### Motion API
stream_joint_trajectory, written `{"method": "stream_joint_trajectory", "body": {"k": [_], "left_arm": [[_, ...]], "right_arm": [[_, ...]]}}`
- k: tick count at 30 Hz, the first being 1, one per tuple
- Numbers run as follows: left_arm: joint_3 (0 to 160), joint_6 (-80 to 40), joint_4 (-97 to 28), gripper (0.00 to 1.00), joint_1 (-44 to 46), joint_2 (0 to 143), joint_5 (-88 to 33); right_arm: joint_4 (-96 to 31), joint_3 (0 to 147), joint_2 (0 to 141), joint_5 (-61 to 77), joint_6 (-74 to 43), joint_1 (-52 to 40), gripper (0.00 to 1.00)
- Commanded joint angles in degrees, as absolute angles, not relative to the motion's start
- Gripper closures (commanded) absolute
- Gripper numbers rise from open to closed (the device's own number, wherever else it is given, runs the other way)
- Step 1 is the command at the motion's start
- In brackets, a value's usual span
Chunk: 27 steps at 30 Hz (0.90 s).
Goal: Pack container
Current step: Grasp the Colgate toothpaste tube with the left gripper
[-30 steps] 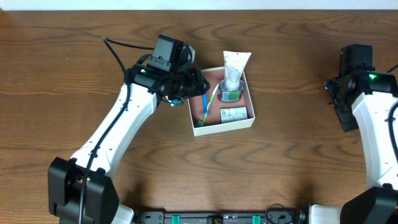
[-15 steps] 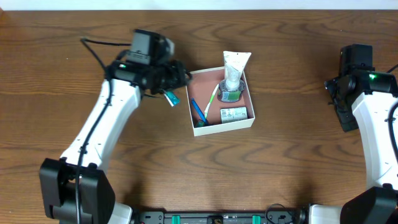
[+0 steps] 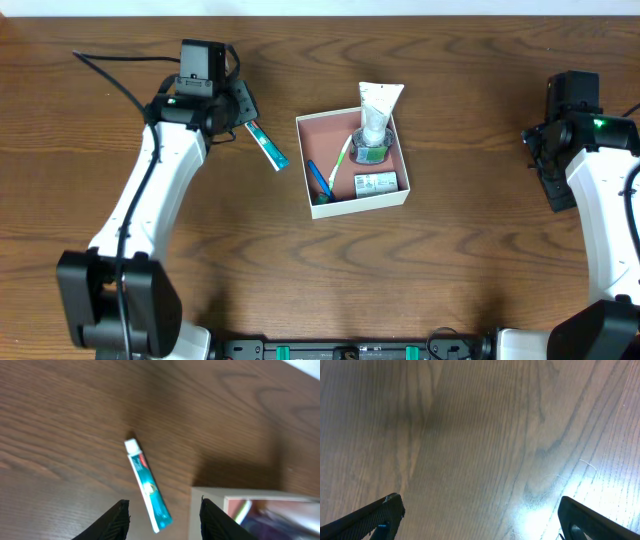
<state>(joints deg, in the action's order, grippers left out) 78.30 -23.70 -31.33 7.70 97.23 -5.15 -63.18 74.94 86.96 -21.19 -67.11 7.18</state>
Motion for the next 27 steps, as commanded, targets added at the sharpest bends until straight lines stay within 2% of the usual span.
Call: {"method": "stream_joint_trajectory", "body": {"k": [1,9,27], "left_arm": [[78.8,-22.6,-30.4,0.53,7.8,102.5,-1.9],[78.8,-23.4,-26.3,0.53,8.2,111.0,-7.4],[78.8,-23.8,-25.4,0.52,10.2,119.3,-5.5]], "right_arm": [[-63.2,75.3,87.2,-22.0,-66.6,7.5,0.01],[-63.2,75.3,87.2,-22.0,-66.6,7.5,0.01],[-63.2,75.3,87.2,-22.0,-66.6,7.5,0.01]]}}
